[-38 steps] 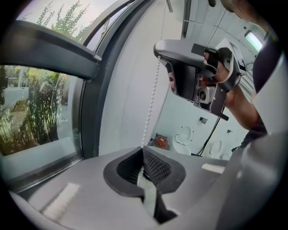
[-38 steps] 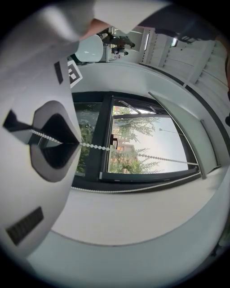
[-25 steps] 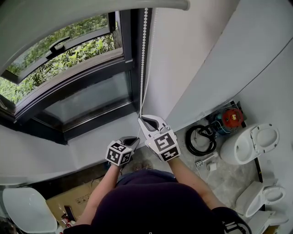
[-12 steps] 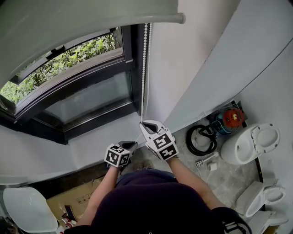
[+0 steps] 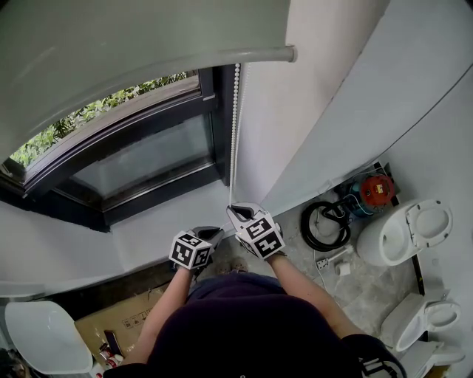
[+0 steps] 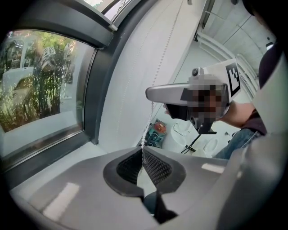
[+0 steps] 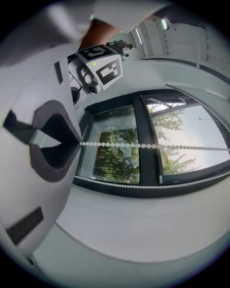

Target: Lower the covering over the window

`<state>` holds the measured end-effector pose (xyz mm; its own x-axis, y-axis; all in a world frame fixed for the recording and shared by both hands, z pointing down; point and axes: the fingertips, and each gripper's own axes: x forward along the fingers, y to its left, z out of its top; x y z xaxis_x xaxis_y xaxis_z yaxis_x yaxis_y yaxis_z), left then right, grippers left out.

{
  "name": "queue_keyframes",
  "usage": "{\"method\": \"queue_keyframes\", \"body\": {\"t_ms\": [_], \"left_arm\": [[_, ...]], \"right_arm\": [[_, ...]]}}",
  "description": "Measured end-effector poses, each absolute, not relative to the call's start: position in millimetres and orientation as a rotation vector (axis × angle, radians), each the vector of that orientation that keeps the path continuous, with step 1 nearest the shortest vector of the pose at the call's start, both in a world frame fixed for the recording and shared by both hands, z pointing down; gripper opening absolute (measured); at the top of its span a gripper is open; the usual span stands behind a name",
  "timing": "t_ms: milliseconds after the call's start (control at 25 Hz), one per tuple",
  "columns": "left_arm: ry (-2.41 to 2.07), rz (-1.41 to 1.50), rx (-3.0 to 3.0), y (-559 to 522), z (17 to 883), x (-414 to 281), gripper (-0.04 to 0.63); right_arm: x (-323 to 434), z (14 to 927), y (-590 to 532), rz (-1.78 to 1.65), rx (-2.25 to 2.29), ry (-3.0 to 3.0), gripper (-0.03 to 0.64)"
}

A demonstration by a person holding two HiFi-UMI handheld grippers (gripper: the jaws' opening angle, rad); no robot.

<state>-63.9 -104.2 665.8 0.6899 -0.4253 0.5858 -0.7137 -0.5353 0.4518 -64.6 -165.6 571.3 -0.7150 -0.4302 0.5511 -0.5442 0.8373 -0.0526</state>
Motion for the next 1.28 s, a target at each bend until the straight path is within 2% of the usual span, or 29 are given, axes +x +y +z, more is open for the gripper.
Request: {"method": "queue_keyframes", "body": {"t_ms": [520, 600, 720, 840, 1280], "left_arm": [[-0.892, 0.519, 2.242, -109.6, 653.0, -63.8, 0.014], [-0.897, 0.505, 2.273, -112.7, 640.4, -63.7, 0.028], [-0.9, 0.456, 2.323, -119.0, 614.1, -60.9, 0.126], [-0.909, 0.411, 2.39, -125.9, 586.4, -56.9, 0.161], [-0.851, 0.34, 2.549, -130.1, 533.2, -29.9, 0.169]], "right_arm": [[-58.4, 588.7, -158.6, 0.318, 0.694, -2.441, 0.012], [-58.7, 588.3, -158.4, 0.316, 0.695, -2.443, 0.012], [-58.9, 588.8, -157.7, 0.314, 0.696, -2.443, 0.012], [-58.5, 588.4, -157.9, 0.31, 0.701, -2.444, 0.012], [-23.2, 589.4, -164.8, 0.339, 0.838, -2.407, 0.012]]}}
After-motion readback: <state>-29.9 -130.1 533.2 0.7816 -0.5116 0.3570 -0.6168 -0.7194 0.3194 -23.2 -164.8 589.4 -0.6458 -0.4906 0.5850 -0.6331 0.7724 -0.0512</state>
